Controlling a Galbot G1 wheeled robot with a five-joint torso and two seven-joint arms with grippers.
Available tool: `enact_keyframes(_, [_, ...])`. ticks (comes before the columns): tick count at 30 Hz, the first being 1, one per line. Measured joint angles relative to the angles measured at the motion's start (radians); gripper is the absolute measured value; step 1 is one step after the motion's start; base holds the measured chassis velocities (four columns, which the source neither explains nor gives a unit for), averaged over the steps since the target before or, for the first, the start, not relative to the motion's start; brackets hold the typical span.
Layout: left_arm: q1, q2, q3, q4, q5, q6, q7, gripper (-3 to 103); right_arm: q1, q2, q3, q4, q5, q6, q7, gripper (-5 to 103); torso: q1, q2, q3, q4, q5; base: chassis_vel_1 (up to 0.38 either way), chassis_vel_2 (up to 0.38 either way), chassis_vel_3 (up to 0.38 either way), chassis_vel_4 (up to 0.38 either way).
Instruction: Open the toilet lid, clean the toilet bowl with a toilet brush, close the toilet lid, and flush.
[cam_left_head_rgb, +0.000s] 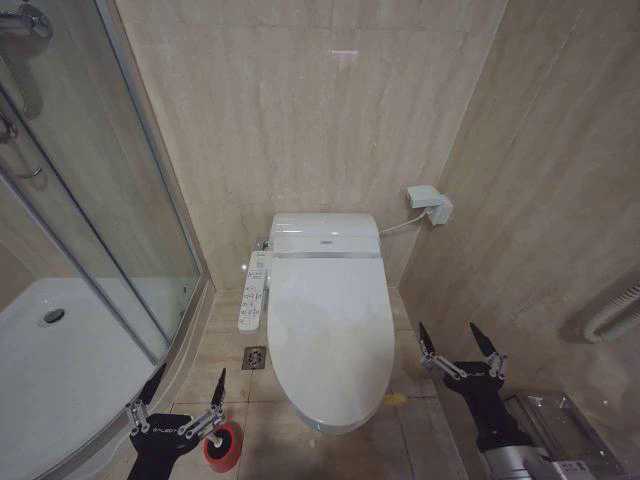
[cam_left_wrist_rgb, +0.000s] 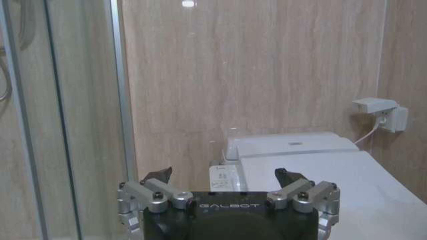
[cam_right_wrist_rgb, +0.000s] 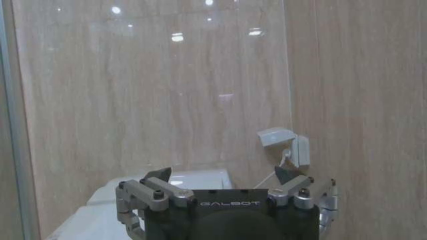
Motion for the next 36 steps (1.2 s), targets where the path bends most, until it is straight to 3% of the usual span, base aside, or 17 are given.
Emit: enact_keyframes(36, [0.0, 0.0, 0.0, 0.0, 0.0, 0.0, 0.0, 100, 0.0, 0.0, 0.0, 0.0, 0.0, 0.0, 0.0, 100, 0.0, 0.0, 0.0, 0.0001, 0.0, -0.052, 0.054, 0.054, -0.052])
